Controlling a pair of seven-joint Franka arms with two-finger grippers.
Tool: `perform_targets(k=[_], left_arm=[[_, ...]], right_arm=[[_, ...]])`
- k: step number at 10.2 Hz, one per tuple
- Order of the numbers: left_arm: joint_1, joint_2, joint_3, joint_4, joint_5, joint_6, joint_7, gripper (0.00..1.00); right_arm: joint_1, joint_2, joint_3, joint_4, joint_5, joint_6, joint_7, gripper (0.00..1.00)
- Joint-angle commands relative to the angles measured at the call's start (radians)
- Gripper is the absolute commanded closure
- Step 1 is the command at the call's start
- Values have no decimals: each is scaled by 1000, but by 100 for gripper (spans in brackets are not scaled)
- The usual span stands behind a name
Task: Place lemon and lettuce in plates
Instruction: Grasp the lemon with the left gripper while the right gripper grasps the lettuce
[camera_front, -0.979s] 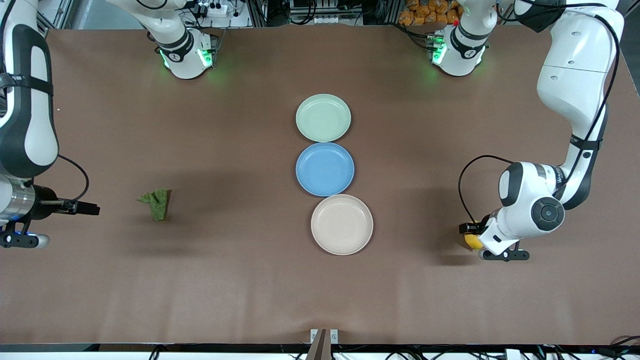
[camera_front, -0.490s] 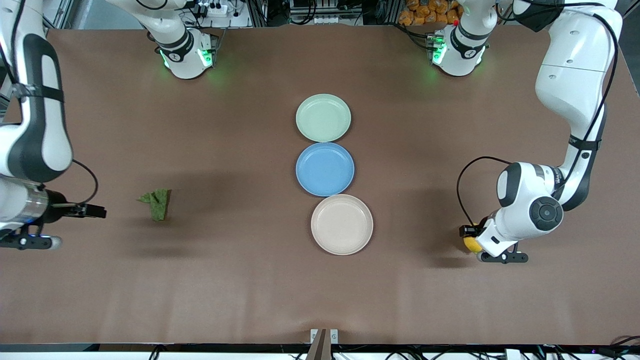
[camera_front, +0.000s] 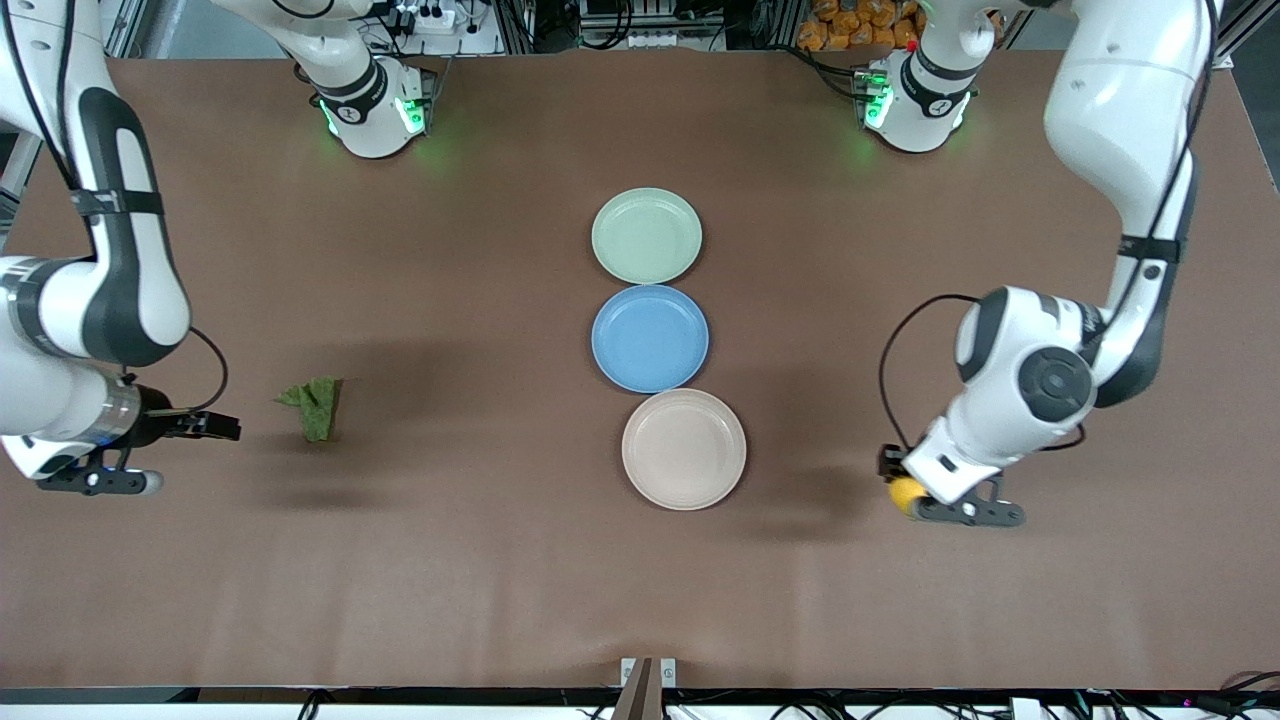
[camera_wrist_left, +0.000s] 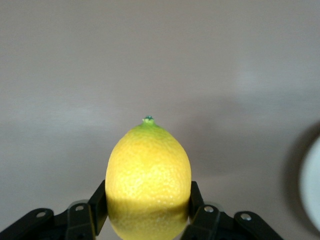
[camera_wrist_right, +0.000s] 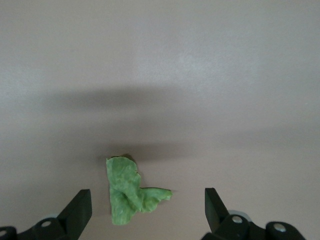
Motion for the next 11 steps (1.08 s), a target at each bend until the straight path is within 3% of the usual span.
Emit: perform_targets(k=[1,4,6,11], left_arm=[[-95,2,-3,21,-48,-18,-140,100],[-216,31,-3,44,-102,-16,-210,100],[-296,108,-2,121,-102,-4,-311,100],[-368,268,3,143,-102,223,-421,100]], right_arm=[[14,-77,4,-181,-12,125,52,0],[50,-83,4,-350,-10,331,102,0],[48,-73,4,-442,-8,478,103,0],[50,-10,6,-475,-2,534,118,0]])
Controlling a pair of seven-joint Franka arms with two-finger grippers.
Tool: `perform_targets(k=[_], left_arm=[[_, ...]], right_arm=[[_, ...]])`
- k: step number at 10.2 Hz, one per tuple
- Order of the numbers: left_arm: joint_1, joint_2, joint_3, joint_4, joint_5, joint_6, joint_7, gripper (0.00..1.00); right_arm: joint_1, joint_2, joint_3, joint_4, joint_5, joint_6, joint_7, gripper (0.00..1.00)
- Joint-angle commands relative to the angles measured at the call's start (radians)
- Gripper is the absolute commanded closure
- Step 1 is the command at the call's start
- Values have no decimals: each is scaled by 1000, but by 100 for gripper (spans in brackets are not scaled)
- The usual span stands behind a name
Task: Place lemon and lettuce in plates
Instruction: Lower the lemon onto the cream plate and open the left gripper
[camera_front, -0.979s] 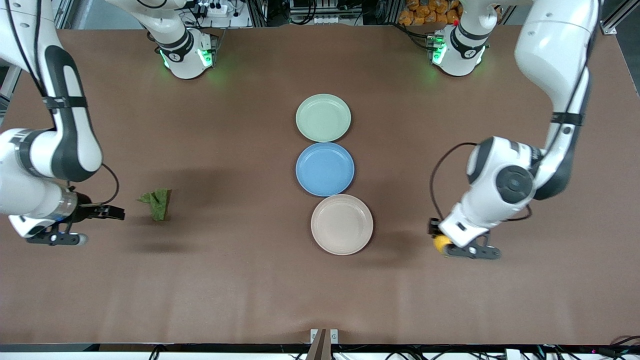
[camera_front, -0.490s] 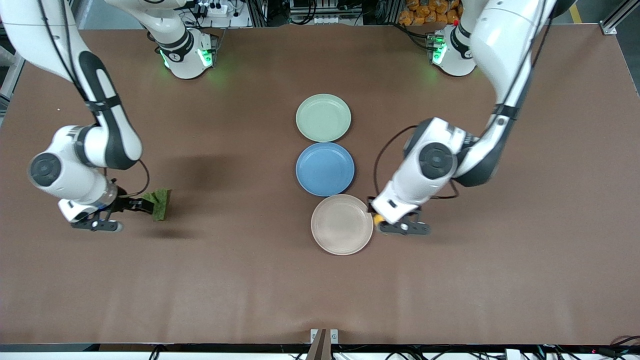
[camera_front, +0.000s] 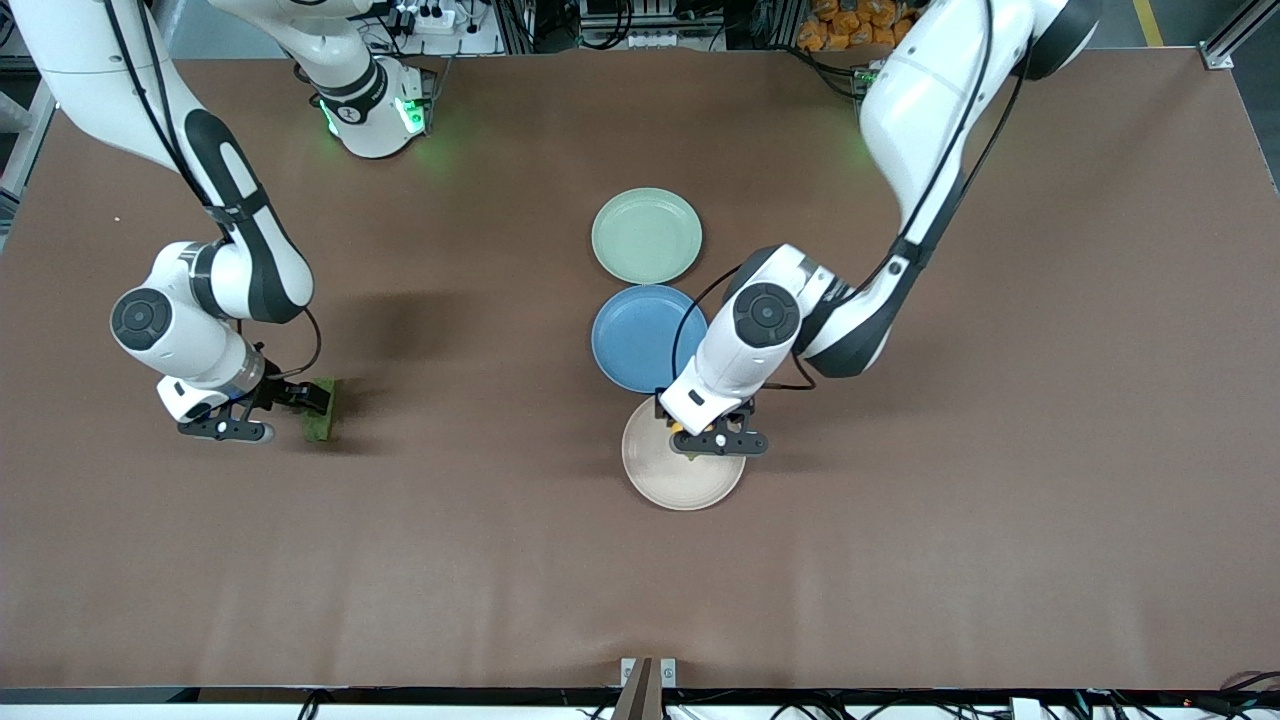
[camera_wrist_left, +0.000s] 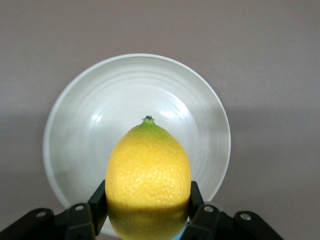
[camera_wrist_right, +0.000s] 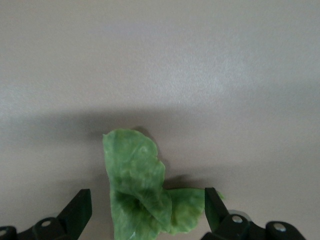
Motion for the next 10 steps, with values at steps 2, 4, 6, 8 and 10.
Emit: perform_targets(k=[2,4,6,8,10], left_arm=[[-12,65,19,38,-9,32,-12,95],[-8,52,20,33,-3,27,-19,1],[20,0,20,33,0,-35,-21,0],[76,-155,22,32,0,-196,-18,0],[150,-314,22,33,15,-368,-15,0]], right_arm=[[5,55,5,-20,-3,72,50,0],[40,76,3,-18,-3,89,116,0],[48,77,3,-5,-3,77,122,32],[48,77,5,9,-3,54,121,73],[51,77,5,25,-3,24,121,88]])
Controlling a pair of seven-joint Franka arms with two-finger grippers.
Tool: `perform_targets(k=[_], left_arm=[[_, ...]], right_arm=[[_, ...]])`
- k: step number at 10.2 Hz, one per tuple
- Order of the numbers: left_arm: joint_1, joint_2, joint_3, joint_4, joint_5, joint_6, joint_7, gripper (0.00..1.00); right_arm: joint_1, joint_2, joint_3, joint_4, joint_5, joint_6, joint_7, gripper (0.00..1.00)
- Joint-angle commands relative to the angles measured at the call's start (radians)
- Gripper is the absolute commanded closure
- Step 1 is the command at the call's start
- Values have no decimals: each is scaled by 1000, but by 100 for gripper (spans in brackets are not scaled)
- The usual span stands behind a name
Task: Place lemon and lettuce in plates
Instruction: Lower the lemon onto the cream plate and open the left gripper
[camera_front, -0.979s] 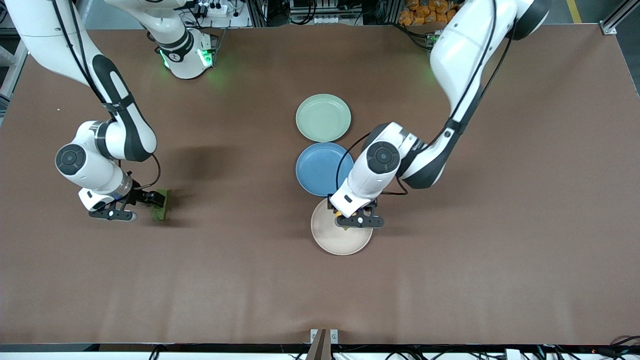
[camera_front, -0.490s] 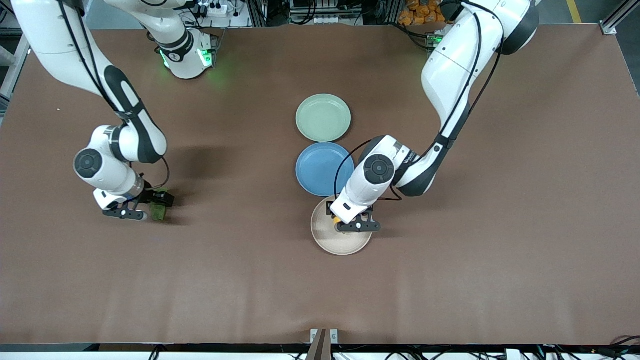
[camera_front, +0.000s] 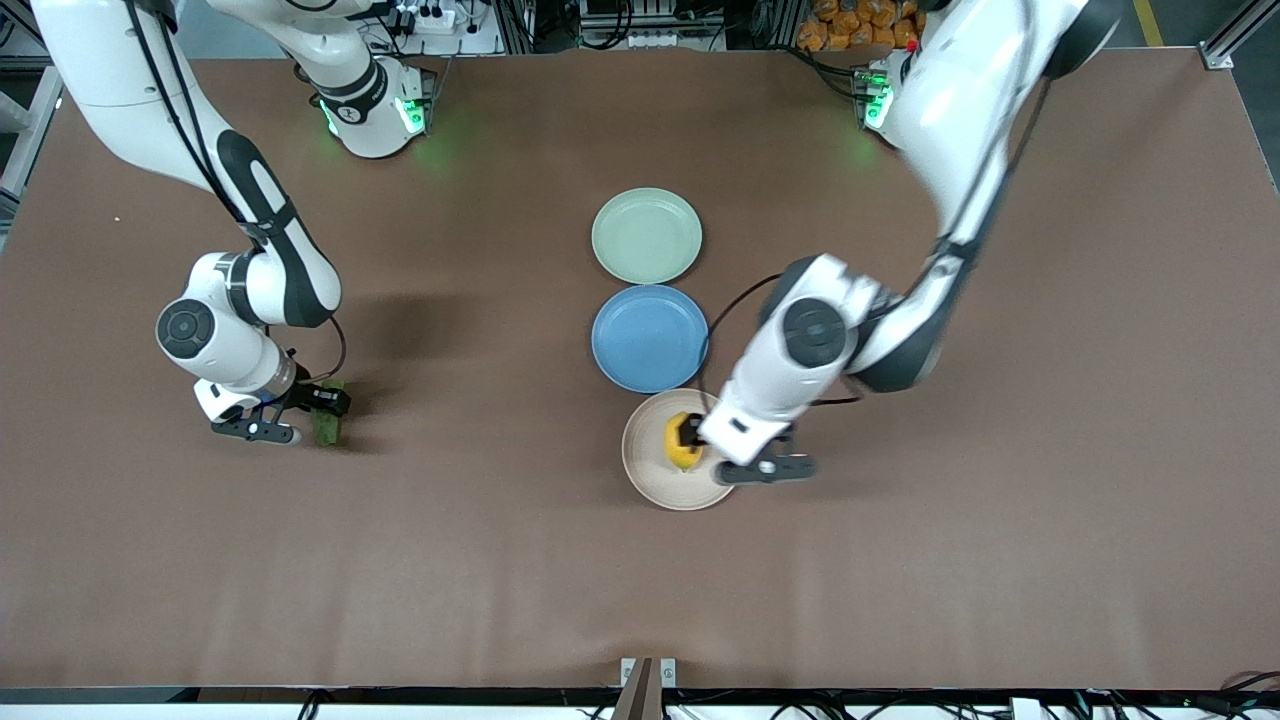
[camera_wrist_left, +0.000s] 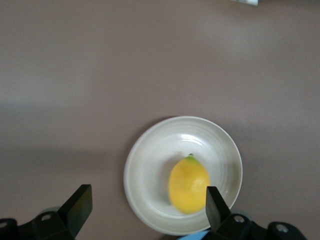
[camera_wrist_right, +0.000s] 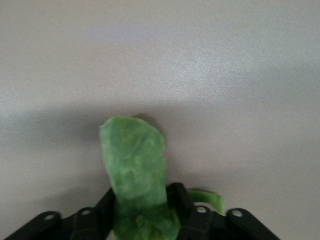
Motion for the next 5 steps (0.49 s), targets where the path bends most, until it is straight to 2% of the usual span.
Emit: perform_targets(k=[1,3,5], left_arm=[[74,-198,-1,-54,45,-167,19,0],[129,-297,-2,-54,57,-282,121,0],[175,-386,-4,-54,49,-363,129,0]], right_arm=[[15,14,5,18,-2,-28,19,100],[17,8,7,41,-2,-66,22,100],[17,-18,16,141,-2,-274,25,100]])
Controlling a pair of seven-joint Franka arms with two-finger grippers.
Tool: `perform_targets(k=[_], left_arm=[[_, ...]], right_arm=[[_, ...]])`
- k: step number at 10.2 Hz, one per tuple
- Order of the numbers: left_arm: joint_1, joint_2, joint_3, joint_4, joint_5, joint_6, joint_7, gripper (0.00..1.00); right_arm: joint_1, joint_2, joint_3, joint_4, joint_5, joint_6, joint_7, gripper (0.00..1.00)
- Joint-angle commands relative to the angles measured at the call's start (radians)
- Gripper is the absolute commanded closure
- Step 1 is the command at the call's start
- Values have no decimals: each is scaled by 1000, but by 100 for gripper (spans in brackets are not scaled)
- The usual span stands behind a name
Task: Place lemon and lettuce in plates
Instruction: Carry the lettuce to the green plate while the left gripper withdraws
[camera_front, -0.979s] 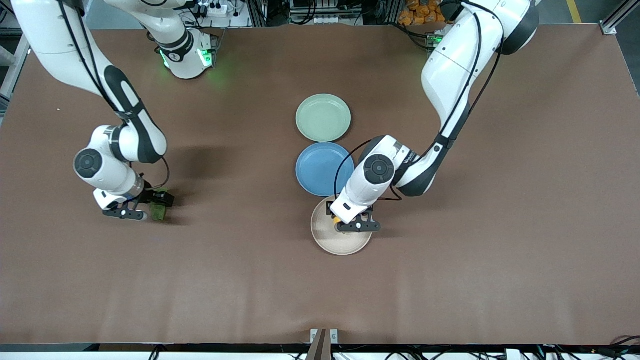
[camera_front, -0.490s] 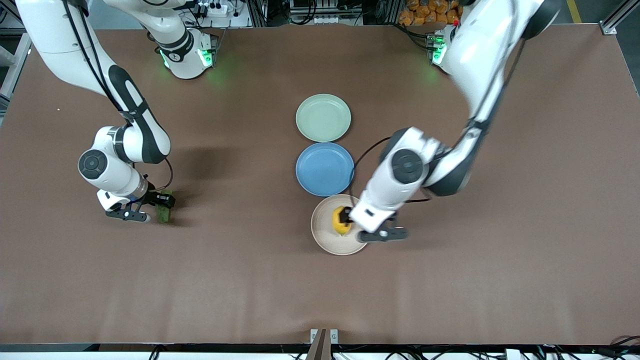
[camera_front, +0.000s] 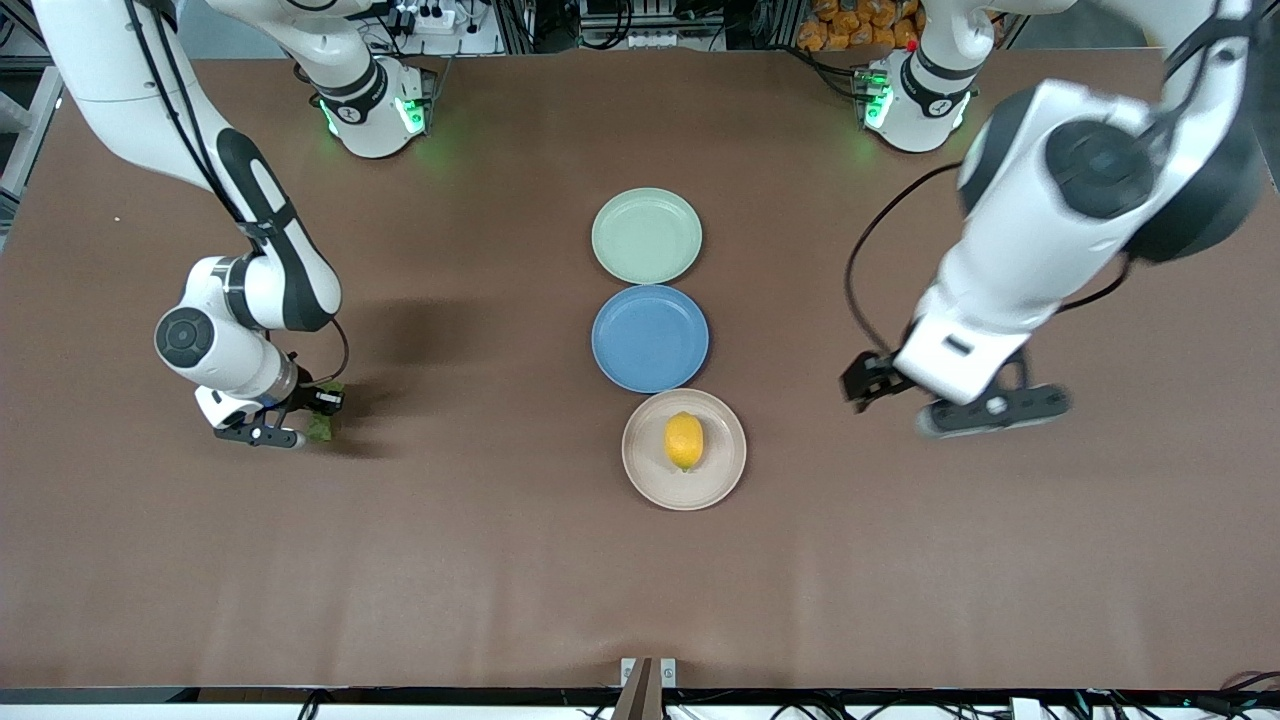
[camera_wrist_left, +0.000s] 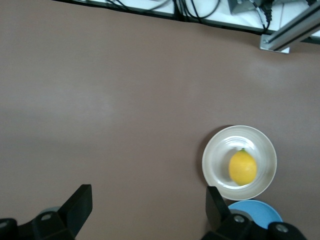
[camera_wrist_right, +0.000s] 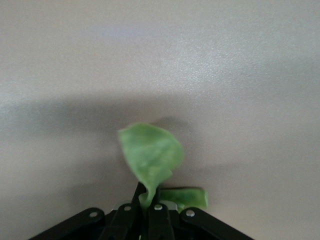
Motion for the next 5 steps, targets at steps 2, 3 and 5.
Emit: perform_targets(k=[2,3,5], left_arm=[[63,-141,-7,-44,9,-111,15,0],[78,-158,-9,-44,7,-116,15,0],[80,-189,-6,-45,18,-144,15,0]], right_arm=[[3,-21,32,175,-2,-302,27,100],[3,-28,44,190,-2,-328,24,100],[3,-53,92,191,-2,-353,27,100]])
